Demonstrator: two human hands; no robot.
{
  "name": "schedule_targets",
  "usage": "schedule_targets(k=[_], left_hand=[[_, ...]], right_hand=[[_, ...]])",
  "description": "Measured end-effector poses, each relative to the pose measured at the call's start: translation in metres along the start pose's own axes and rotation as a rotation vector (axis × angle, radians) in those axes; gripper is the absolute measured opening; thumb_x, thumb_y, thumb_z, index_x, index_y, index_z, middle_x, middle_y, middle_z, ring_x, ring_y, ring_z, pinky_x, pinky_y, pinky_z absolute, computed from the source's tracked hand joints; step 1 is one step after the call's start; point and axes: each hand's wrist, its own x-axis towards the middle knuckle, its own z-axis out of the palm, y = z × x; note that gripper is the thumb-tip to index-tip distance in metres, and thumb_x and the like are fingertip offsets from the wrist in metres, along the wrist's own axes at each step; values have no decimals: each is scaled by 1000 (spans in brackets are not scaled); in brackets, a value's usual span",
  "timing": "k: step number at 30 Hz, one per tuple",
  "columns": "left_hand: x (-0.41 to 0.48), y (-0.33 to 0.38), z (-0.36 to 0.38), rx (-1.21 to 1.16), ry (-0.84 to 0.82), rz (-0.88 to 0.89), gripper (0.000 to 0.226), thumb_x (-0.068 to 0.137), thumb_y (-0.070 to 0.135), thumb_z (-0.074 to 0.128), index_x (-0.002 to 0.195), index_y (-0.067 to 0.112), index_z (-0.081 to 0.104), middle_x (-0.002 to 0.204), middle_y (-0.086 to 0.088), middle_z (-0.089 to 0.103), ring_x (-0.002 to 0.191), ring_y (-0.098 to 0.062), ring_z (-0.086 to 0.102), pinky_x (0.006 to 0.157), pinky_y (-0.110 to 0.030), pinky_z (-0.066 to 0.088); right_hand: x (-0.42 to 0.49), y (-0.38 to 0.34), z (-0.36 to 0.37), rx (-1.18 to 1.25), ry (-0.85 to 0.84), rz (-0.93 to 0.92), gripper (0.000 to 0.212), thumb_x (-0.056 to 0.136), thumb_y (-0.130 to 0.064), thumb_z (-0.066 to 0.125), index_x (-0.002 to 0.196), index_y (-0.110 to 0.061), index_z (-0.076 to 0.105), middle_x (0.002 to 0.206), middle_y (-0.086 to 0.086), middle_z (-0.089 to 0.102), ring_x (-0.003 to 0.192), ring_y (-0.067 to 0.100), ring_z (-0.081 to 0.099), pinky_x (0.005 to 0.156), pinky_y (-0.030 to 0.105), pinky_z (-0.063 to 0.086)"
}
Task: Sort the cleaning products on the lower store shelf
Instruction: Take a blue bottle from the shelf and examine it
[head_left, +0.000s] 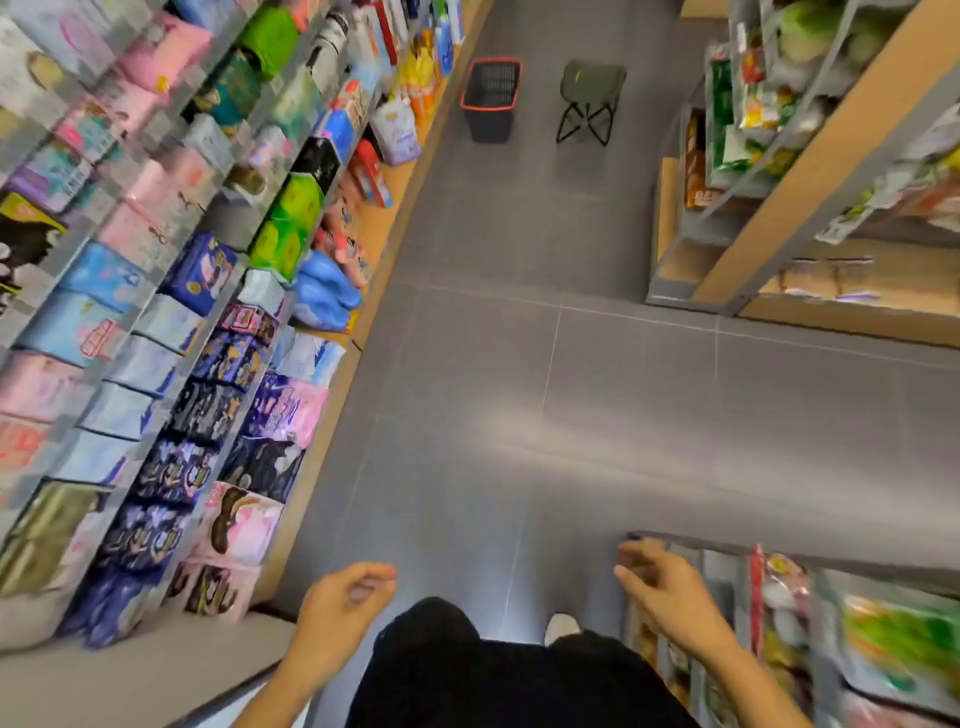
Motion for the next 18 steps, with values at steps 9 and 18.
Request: schedule_targets(k=[9, 18], left_hand=[[94, 31, -40, -52, -1, -70, 13, 91, 12, 73, 96, 23, 76, 97, 6, 76, 93, -8, 69, 80, -15, 48], [281, 123, -110, 40, -126, 23, 15, 92, 5, 70, 98, 19, 73, 95, 2, 71, 88, -7, 64, 78, -10, 45]], right_hand=[[106, -102, -34, -35, 81, -98, 26, 95, -14, 67, 121, -14, 68, 104, 1, 71, 92, 17, 66, 86, 32, 54], [197, -181, -50, 62, 194, 103, 26, 93, -14, 69, 118, -19, 68, 103, -1, 71, 91, 14, 67, 78, 24, 53]])
